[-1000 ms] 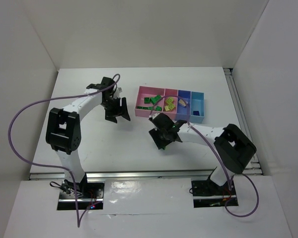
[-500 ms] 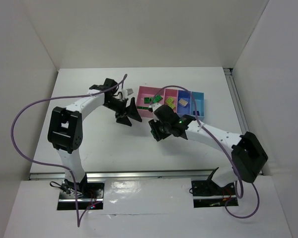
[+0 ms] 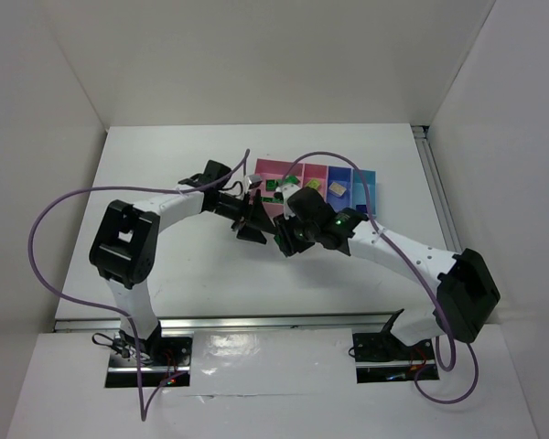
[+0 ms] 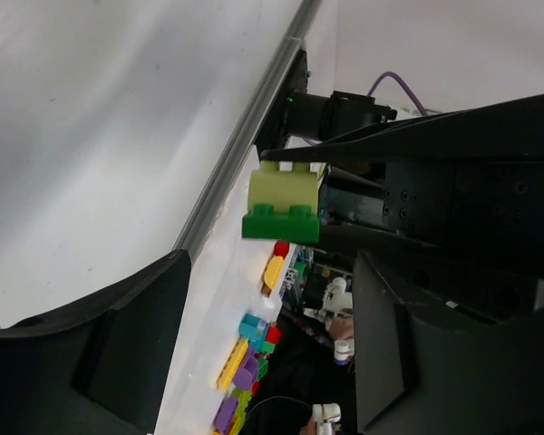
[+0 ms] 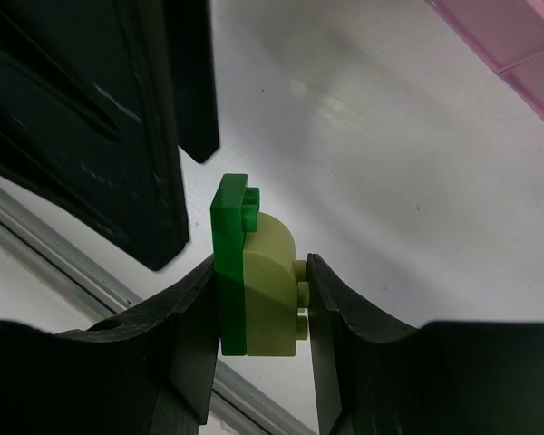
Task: Sort the legos into containers by color
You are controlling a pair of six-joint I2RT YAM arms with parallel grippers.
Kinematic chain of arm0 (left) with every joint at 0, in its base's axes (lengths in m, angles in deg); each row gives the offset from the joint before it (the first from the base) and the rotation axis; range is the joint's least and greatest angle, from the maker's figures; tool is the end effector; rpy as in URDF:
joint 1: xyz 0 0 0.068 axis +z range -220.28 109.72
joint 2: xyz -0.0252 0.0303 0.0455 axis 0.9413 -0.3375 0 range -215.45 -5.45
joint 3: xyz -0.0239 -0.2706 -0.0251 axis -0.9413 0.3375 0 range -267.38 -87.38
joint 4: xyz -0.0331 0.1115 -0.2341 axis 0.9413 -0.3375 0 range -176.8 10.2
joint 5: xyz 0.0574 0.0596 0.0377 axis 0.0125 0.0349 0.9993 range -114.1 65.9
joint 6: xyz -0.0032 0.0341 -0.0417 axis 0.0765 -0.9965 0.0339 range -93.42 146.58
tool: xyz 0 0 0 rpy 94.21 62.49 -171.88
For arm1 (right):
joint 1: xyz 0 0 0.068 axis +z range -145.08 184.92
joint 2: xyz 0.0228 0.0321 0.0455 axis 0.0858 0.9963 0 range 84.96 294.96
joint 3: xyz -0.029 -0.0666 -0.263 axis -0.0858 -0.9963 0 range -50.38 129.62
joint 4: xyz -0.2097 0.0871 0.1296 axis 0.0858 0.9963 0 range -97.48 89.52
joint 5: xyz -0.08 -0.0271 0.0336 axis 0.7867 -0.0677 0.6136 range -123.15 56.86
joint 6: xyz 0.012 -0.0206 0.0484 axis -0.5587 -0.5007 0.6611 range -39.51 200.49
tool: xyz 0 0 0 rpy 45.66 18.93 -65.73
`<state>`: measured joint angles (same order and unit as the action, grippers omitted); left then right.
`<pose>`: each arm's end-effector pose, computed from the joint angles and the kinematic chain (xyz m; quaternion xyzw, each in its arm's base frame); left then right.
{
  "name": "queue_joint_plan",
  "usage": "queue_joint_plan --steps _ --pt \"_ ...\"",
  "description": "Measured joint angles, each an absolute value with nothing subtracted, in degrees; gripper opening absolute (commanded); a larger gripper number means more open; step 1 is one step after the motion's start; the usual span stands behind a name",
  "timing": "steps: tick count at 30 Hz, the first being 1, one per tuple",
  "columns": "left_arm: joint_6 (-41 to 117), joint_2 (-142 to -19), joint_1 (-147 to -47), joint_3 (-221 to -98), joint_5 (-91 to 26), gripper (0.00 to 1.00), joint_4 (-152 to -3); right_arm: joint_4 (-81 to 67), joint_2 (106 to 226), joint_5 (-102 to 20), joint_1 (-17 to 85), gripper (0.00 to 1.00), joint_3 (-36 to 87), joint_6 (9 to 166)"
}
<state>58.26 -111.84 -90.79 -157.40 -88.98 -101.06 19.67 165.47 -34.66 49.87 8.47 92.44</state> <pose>0.3399 -0.1617 0.1945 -0.0700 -0.8212 0.5662 0.0153 0.2105 0.2115 0.2566 -0.2703 0.8962 0.1784 0.3033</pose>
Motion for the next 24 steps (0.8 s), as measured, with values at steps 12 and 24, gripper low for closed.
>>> queue_joint_plan --steps 12,24 --pt "62.70 -111.84 -93.26 -157.40 -89.87 0.51 -94.30 20.20 165.56 -35.78 49.87 0.25 9.98 92.63" --pt "62.85 -111.88 -93.28 -157.37 -89.35 0.15 -93.25 20.44 165.69 -35.98 49.28 0.25 10.64 92.81"
